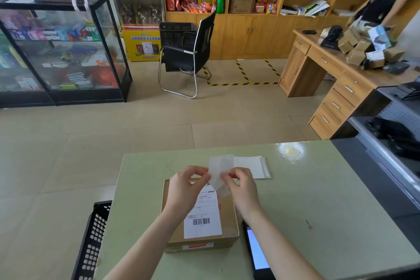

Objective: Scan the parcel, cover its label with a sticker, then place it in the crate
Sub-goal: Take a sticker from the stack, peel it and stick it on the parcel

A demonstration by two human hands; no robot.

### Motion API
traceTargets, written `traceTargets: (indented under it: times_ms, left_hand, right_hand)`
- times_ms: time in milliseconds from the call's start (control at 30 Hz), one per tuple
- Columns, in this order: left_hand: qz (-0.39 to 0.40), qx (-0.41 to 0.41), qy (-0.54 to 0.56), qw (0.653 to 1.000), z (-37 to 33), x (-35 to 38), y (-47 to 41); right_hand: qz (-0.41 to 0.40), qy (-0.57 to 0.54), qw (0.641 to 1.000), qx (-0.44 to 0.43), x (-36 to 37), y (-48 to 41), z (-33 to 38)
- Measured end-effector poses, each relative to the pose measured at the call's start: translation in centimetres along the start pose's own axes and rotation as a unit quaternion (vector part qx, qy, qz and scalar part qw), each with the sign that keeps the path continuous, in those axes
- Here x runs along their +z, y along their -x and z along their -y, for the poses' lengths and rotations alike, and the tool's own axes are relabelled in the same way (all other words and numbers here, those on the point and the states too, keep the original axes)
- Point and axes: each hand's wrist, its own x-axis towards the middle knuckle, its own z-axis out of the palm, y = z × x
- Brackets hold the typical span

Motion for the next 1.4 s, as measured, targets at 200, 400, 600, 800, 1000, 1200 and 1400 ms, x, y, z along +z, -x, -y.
traceTargets:
  times_ms: [200,400,600,800,1000,1200,1400]
  left_hand:
    - [-0.016,-0.009,-0.005,1.0,0.4,0.3,-0.6]
    - [-0.023,-0.058,0.023,0.998,1.1,0.2,-1.5]
    - [0.016,-0.043,0.006,0.999,1.2,-1.5,-2.8]
    - [0.034,-0.048,0.022,0.998,1.4,-2.7,-3.8]
    - [0.057,-0.045,0.01,0.997,1.4,-3.6,-5.2]
    - [0.049,-0.046,0.032,0.997,1.2,-3.7,-6.1]
    - [0.04,-0.051,0.051,0.997,0.8,-3.9,-6.2]
  right_hand:
    - [0.006,-0.008,0.996,0.088,-2.8,-1.5,-1.9]
    - [-0.027,-0.015,0.987,0.155,-6.1,-2.7,-5.5]
    - [-0.091,0.006,0.971,0.221,-9.4,-3.9,-10.5]
    - [-0.156,0.09,0.949,0.26,-9.7,-4.8,-13.5]
    - [-0.135,0.169,0.932,0.291,-9.3,-4.7,-15.3]
    - [-0.051,0.202,0.94,0.27,-7.8,-5.0,-15.6]
    - [-0.043,0.201,0.968,0.143,-5.0,-4.5,-11.9]
